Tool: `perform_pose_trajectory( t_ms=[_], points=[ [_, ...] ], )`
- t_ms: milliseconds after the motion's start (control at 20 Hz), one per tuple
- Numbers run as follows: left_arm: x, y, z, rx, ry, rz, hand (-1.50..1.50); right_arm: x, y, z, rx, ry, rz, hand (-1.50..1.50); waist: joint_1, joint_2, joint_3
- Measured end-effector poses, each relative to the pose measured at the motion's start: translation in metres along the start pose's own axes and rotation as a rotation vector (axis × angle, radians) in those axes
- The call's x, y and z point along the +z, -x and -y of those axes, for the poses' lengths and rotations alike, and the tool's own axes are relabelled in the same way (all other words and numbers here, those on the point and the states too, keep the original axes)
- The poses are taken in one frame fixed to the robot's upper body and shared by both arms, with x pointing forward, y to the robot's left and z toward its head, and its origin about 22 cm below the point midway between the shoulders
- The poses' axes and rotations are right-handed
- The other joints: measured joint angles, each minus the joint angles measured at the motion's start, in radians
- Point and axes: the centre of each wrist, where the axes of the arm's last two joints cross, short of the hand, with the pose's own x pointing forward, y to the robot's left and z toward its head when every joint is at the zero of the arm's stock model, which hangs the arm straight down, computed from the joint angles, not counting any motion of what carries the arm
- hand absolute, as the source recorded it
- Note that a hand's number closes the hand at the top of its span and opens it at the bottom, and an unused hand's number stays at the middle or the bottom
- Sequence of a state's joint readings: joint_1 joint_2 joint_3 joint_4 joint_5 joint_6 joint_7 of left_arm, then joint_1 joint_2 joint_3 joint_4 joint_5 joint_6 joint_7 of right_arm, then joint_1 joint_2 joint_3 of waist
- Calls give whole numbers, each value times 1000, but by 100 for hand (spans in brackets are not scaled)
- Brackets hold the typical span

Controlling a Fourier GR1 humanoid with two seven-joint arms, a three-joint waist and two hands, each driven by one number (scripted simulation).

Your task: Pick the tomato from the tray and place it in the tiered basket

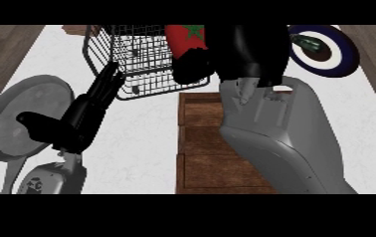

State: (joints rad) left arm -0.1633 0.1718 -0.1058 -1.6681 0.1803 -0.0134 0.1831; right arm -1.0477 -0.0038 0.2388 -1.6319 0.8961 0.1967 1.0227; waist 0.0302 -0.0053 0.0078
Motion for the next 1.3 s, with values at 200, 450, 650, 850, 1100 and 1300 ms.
perform_pose_trajectory(
  t_ms=[200,450,650,850,1100,1300],
  points=[
    [-3,-2,2,7,11,3,0,-29,-13,-4,-14,-6,-43,150,11,5,-1],
    [-6,-7,3,0,17,-11,0,-58,-20,-21,-30,-4,-84,150,22,11,-1],
    [-7,-6,8,6,23,6,0,-76,-20,-36,-65,-10,-94,150,31,16,-1],
    [-10,-8,10,3,41,11,0,-90,-12,-56,-98,-12,-113,150,45,22,-2],
    [-14,-11,20,-1,70,26,0,-101,0,-69,-250,-5,-157,-150,75,33,-2],
    [-18,-14,24,2,92,29,0,-106,8,-77,-364,-23,-150,-150,97,40,-3]
  ],
)
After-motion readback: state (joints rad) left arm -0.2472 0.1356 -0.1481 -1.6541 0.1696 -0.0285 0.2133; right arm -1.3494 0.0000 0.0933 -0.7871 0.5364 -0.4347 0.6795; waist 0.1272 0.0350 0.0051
